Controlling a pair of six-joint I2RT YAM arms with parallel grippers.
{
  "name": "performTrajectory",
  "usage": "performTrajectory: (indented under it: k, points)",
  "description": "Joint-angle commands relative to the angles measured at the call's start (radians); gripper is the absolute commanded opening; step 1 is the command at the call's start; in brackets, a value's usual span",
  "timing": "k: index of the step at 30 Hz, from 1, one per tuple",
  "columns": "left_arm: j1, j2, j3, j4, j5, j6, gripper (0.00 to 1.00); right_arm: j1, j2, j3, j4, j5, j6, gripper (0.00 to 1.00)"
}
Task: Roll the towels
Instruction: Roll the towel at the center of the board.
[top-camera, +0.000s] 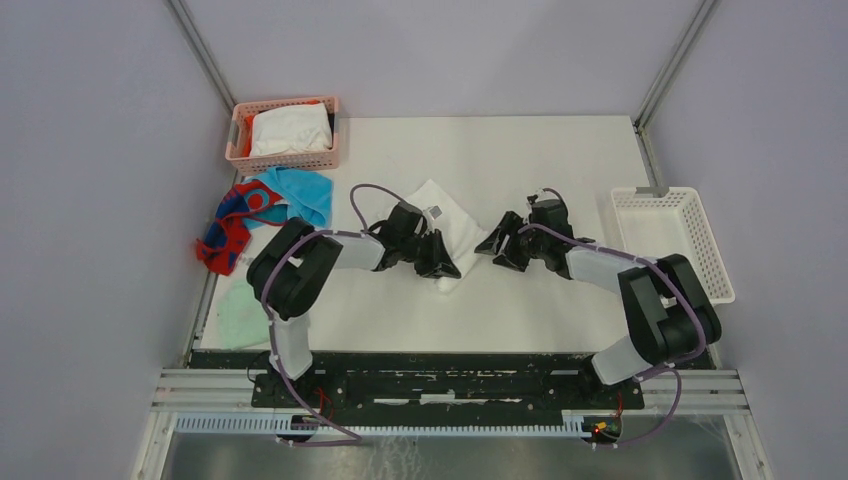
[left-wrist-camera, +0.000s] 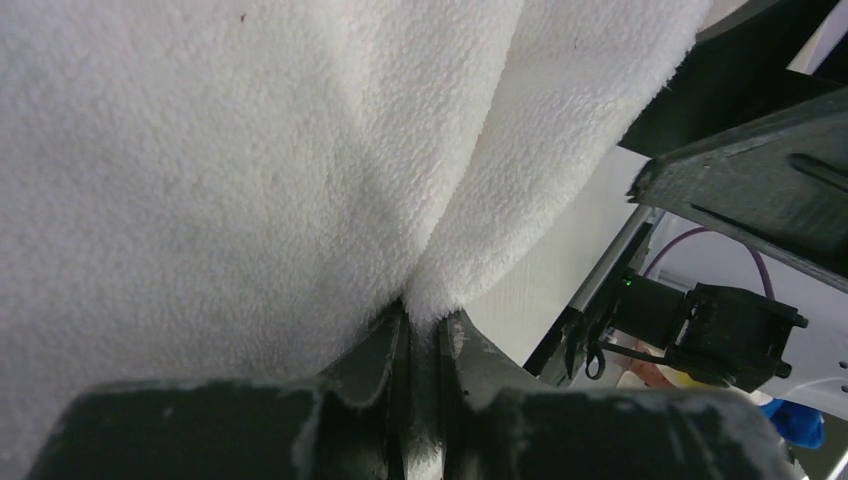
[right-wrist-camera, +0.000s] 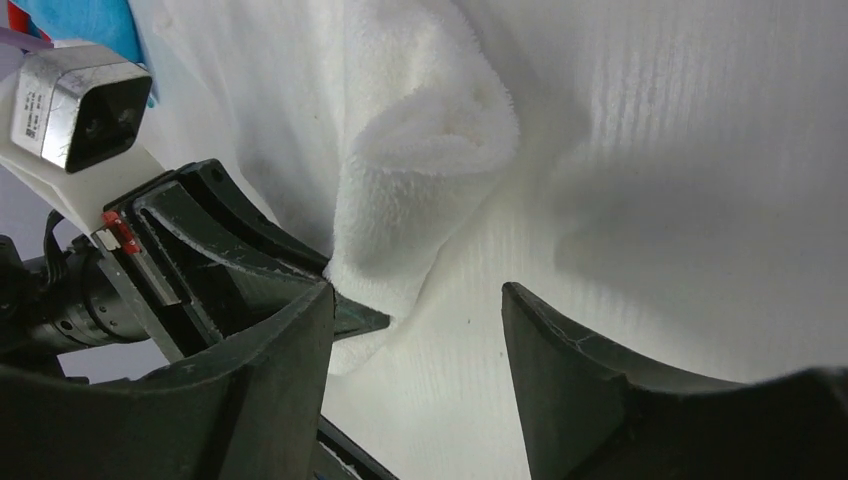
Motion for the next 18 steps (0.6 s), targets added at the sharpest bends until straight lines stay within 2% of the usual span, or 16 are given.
performTrajectory:
  k: [1,6,10,18]
  points:
    - [0.005,0.046,0.027,-0.038,0.021,-0.058,0.03,-0.001,0.064,-0.054,0.303,-0.042,0.108,0.70]
    - [0.011,0.073,0.036,-0.053,0.031,-0.074,0.03,-0.002,0.152,-0.096,0.465,-0.005,0.203,0.71]
    - [0.011,0.083,0.048,-0.066,0.031,-0.080,0.03,-0.001,0.217,-0.117,0.547,0.030,0.260,0.67]
    - [0.012,0.091,0.057,-0.076,0.029,-0.101,0.04,-0.001,0.267,-0.124,0.466,0.121,0.259,0.49]
